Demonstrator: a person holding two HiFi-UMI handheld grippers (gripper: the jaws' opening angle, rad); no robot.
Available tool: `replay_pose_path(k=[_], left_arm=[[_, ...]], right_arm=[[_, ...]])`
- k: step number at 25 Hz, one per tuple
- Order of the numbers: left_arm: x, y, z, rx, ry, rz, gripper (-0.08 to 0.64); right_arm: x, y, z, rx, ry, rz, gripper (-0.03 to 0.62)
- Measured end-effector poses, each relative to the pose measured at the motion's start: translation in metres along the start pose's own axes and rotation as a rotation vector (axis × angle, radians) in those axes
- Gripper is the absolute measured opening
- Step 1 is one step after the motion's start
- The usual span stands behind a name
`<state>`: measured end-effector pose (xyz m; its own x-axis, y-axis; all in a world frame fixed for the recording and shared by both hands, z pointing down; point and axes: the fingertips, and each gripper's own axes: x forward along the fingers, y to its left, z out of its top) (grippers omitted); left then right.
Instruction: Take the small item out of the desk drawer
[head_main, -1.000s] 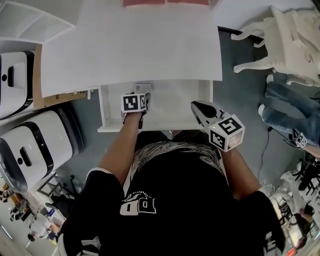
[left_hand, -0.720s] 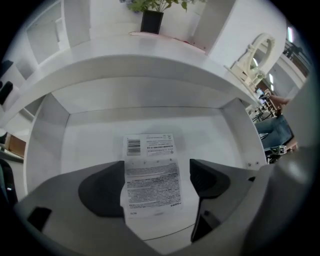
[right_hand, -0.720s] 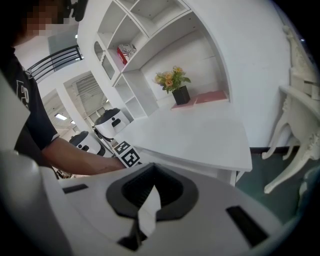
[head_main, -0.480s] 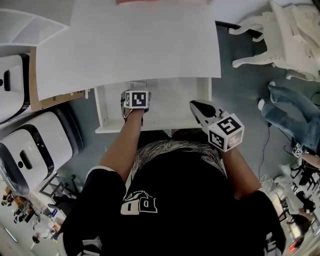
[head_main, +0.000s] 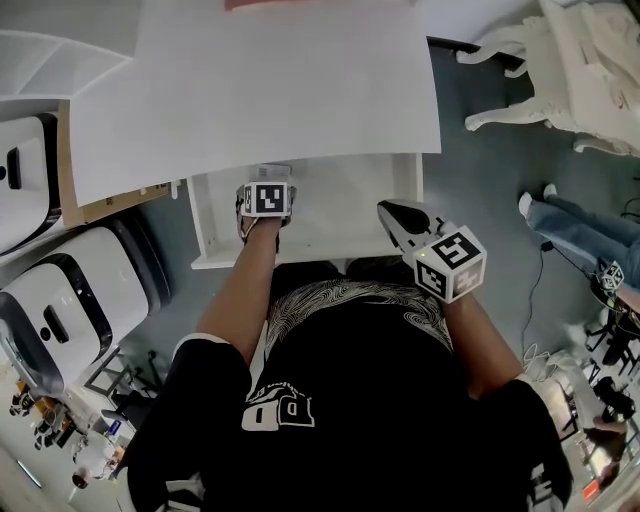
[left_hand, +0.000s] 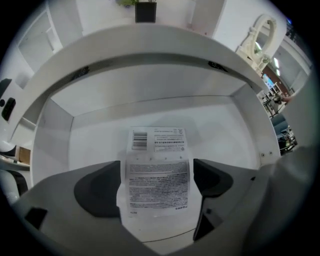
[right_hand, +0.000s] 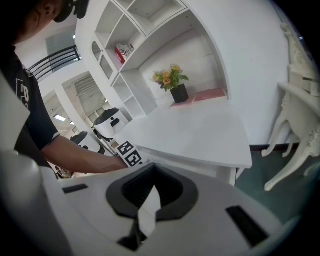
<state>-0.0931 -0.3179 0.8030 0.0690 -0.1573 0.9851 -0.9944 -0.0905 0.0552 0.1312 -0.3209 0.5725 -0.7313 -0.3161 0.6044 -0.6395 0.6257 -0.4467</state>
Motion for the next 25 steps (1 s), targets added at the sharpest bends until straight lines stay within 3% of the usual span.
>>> replay_pose_path(k=[4, 12, 18, 25], left_arm=[[0.011, -0.003, -0.006, -0.046, 0.019, -0.023, 0.439], [0.011, -0.001, -0.006, -0.036, -0.001, -0.014, 0.439], [0.005, -0.002, -0.013, -0.027, 0.035, -0.036, 0.436], [-0.017, -0.002, -0.014, 0.080, 0.016, -0.074, 0.436]], right_arm=[[-0.001, -0.001, -0.003, 0.001, 0.008, -0.004, 0.009], [-0.004, -0.003, -0.007, 0.019, 0.012, -0.027, 0.009], [-0.002, 0.005, 0.007, 0.010, -0.013, -0.028, 0.008], [-0.003, 0.024, 0.022, -0.019, -0.058, -0.047, 0.009]])
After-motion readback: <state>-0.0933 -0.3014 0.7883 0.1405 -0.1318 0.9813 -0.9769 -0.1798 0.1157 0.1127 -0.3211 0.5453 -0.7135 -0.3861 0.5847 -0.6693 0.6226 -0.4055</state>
